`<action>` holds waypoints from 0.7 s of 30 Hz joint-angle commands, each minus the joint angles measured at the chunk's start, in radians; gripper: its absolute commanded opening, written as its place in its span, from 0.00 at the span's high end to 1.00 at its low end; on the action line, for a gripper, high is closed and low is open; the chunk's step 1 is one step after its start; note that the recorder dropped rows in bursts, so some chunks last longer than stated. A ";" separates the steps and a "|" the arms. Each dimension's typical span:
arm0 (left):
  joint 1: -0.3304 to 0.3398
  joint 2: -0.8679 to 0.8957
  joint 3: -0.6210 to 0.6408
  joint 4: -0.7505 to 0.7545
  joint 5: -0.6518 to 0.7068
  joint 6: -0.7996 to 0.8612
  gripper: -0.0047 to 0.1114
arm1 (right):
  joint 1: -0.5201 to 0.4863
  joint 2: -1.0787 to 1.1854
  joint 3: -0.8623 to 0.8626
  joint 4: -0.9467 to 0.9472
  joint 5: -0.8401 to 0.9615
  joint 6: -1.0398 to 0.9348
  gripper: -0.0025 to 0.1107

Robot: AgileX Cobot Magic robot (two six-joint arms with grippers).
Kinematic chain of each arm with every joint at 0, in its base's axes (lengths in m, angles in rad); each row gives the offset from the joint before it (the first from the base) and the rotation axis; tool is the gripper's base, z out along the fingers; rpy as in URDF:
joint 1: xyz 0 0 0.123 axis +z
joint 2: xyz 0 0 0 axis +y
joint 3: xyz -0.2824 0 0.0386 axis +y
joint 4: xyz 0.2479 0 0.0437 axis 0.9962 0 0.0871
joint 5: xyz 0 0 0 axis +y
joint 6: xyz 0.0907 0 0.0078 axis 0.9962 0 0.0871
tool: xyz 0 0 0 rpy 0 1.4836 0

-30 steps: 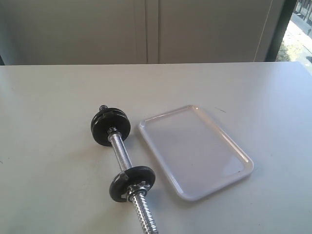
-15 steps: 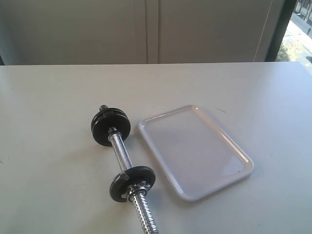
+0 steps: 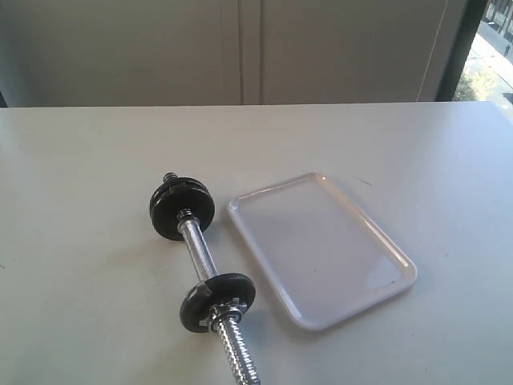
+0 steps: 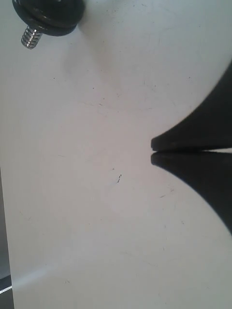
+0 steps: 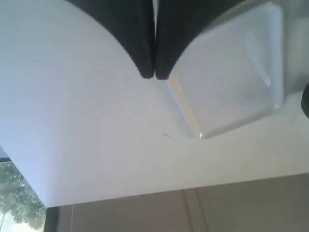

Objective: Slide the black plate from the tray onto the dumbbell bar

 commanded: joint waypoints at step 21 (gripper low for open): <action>-0.005 -0.005 0.002 0.001 -0.004 0.000 0.96 | -0.171 -0.154 0.379 -0.039 -0.383 0.011 0.98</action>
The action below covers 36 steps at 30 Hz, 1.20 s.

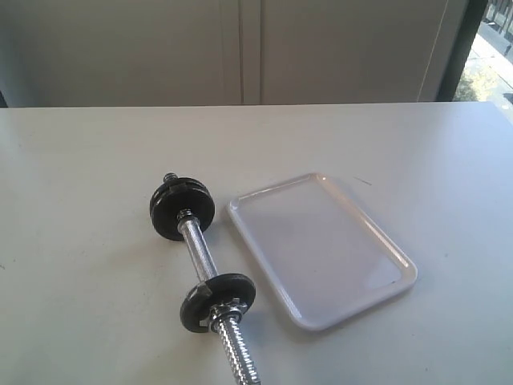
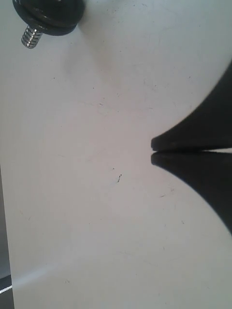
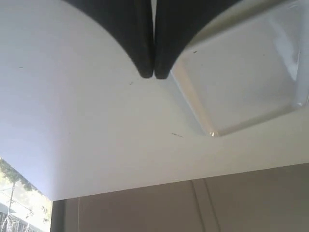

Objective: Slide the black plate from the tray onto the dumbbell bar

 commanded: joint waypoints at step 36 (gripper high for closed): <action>-0.005 -0.005 0.002 0.001 -0.002 0.000 0.96 | -0.117 -0.006 0.005 0.378 -0.018 0.005 0.98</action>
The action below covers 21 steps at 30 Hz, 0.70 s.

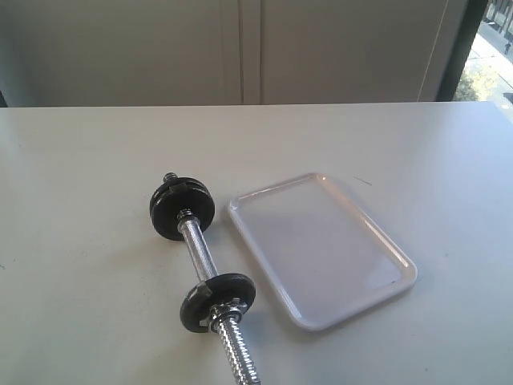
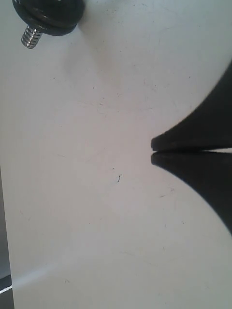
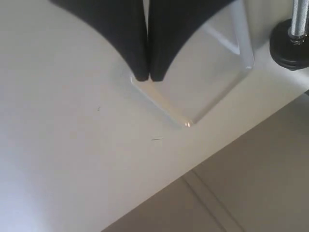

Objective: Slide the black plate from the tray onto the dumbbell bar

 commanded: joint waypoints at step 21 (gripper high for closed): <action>-0.007 -0.005 0.002 0.001 0.000 0.000 0.96 | 0.004 -0.006 0.005 0.011 -0.016 -0.146 0.98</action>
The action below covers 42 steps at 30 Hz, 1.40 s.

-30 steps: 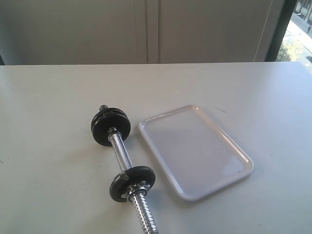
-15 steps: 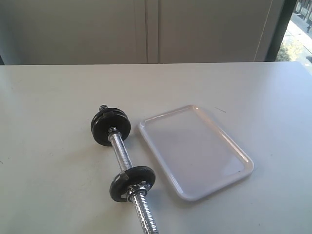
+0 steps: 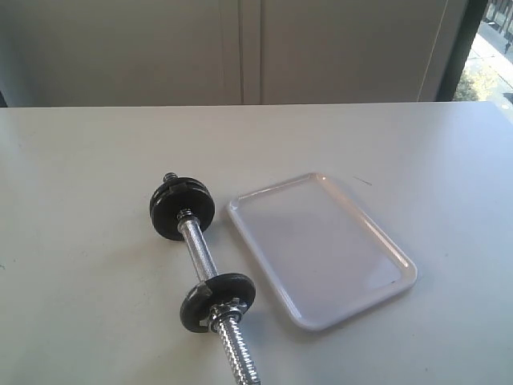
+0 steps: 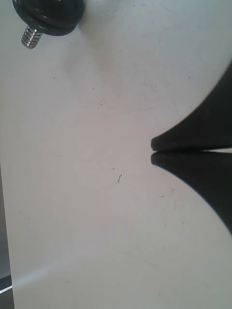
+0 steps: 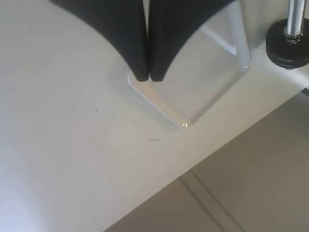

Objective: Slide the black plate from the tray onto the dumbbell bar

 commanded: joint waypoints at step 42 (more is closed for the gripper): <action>-0.007 -0.005 0.002 0.001 0.004 0.000 0.96 | -0.053 -0.006 0.005 -0.010 -0.029 -0.561 0.98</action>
